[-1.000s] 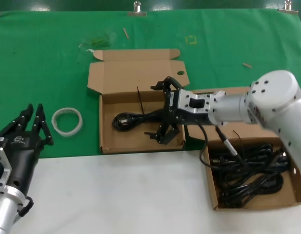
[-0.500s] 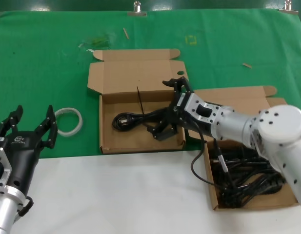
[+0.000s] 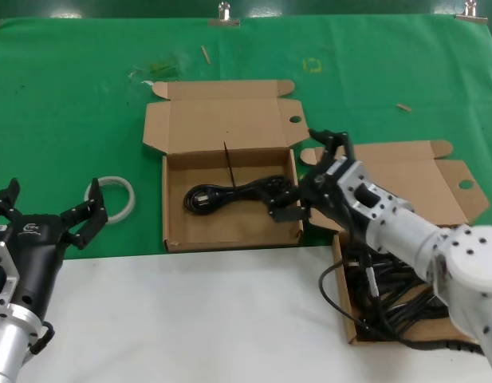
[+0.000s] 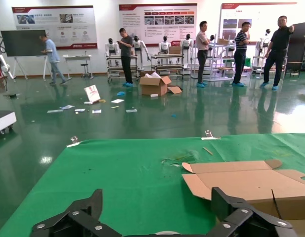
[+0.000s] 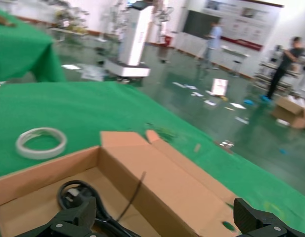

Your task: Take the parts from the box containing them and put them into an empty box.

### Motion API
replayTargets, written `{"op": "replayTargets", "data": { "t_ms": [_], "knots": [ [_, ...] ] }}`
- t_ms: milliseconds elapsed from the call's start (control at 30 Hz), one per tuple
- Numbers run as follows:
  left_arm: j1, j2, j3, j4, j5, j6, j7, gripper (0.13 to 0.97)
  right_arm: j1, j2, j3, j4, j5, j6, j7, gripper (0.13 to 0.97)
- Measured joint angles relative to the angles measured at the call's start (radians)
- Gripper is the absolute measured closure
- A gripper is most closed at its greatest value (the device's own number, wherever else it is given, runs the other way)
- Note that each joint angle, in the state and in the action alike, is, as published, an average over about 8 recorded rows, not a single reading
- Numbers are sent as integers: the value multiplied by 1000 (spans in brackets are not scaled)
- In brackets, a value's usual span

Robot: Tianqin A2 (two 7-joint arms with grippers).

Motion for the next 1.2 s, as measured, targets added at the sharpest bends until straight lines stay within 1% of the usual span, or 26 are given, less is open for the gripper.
{"op": "replayTargets", "data": {
  "t_ms": [200,233,500,800,1033,1200],
  "knots": [
    [0,0,0,0,0,0,0,307,-92,11,42,95,34,78,38,129],
    [0,0,0,0,0,0,0,307,-107,13,49,111,40,91,45,129],
    [0,0,0,0,0,0,0,188,-231,28,106,238,85,194,96,129],
    [0,0,0,0,0,0,0,134,-368,45,170,380,136,311,153,129],
    [0,0,0,0,0,0,0,132,-470,57,217,485,174,398,196,129],
    [0,0,0,0,0,0,0,132,-507,62,234,523,188,429,211,129]
  ]
}}
